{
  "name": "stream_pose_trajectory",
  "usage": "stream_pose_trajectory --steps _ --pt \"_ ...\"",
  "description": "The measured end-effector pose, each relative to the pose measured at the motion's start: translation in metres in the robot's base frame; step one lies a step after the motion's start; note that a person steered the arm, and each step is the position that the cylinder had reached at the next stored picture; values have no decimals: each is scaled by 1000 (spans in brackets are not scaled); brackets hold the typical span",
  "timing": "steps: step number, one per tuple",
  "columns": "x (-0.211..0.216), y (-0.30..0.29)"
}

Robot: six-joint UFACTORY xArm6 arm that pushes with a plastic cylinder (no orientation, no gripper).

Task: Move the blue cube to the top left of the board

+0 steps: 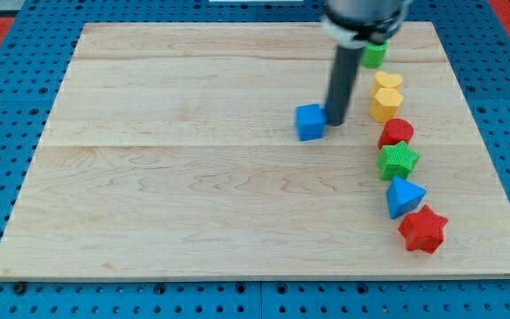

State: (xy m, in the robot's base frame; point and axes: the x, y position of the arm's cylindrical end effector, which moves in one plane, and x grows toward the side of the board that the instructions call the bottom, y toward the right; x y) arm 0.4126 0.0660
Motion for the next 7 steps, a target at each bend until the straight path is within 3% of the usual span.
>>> stream_pose_trajectory --steps 1,2,3,5,7 --pt "11 -114" --pt "33 -183" --pt "71 -169" --pt "24 -303" --pt "-53 -249"
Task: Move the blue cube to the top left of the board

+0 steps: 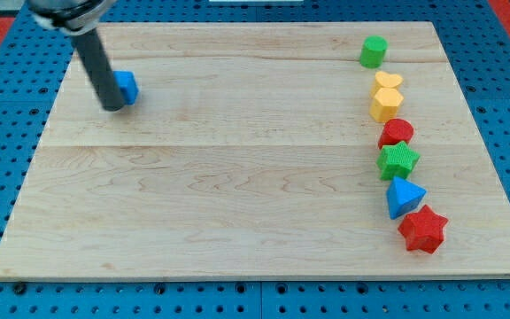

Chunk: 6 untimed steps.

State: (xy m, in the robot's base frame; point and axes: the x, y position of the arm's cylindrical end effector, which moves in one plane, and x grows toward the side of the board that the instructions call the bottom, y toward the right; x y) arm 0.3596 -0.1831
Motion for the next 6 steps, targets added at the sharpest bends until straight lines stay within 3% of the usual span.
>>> stream_pose_trajectory --steps 3,5,6 --pt "-80 32" --pt "-52 18" --pt "-75 -15"
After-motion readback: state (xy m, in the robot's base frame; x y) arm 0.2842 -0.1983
